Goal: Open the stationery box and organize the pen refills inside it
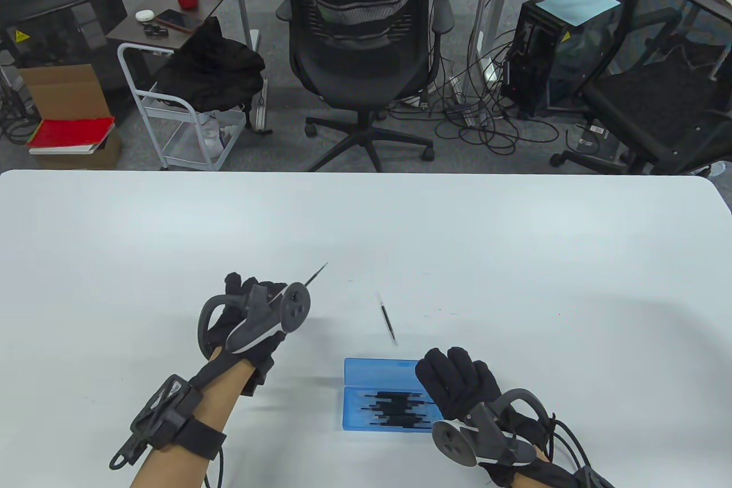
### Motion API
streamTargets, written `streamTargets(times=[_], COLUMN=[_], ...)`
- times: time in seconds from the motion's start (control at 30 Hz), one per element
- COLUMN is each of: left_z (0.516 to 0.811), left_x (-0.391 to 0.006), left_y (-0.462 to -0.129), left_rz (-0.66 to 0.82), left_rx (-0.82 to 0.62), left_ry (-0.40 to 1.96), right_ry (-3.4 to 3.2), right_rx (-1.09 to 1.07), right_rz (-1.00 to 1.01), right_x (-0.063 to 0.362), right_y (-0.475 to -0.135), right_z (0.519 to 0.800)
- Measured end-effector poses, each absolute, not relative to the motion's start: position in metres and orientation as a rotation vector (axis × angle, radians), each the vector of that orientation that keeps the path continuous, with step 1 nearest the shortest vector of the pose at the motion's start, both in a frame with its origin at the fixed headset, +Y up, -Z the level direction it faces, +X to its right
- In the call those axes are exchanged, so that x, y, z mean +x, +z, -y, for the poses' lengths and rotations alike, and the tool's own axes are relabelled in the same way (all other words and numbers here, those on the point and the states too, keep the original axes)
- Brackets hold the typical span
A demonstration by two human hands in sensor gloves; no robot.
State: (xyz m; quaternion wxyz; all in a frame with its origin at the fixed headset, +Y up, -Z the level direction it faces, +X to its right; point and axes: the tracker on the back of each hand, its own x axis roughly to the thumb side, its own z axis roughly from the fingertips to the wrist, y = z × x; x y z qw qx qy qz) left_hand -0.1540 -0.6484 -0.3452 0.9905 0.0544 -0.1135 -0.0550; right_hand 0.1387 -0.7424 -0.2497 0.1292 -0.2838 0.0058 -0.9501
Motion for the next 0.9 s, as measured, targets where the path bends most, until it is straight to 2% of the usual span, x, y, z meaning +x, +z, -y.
streamTargets(times=[0.1, 0.2, 0.33, 0.43, 0.6, 0.9], left_z=[0.637, 0.637, 0.650, 0.663, 0.685, 0.716], left_x=[-0.133, -0.115, -0.091, -0.077, -0.059, -0.040], left_y=[-0.312, -0.283, -0.248, -0.233, -0.222, -0.226], left_rz=[0.371, 0.480, 0.620, 0.695, 0.776, 0.794], left_rx=[0.179, 0.235, 0.279, 0.276, 0.249, 0.204], left_ry=[-0.133, -0.181, -0.255, -0.294, -0.342, -0.434], right_ry=[-2.760, -2.765, -2.766, -2.767, -2.770, -2.771], right_rx=[-0.822, -0.824, -0.825, -0.826, -0.824, -0.827], right_rz=[-0.017, -0.013, -0.012, -0.012, -0.008, -0.007], right_x=[0.139, 0.139, 0.139, 0.139, 0.139, 0.139], right_y=[-0.250, -0.250, -0.250, -0.250, -0.251, -0.251], right_z=[0.742, 0.742, 0.742, 0.743, 0.743, 0.743])
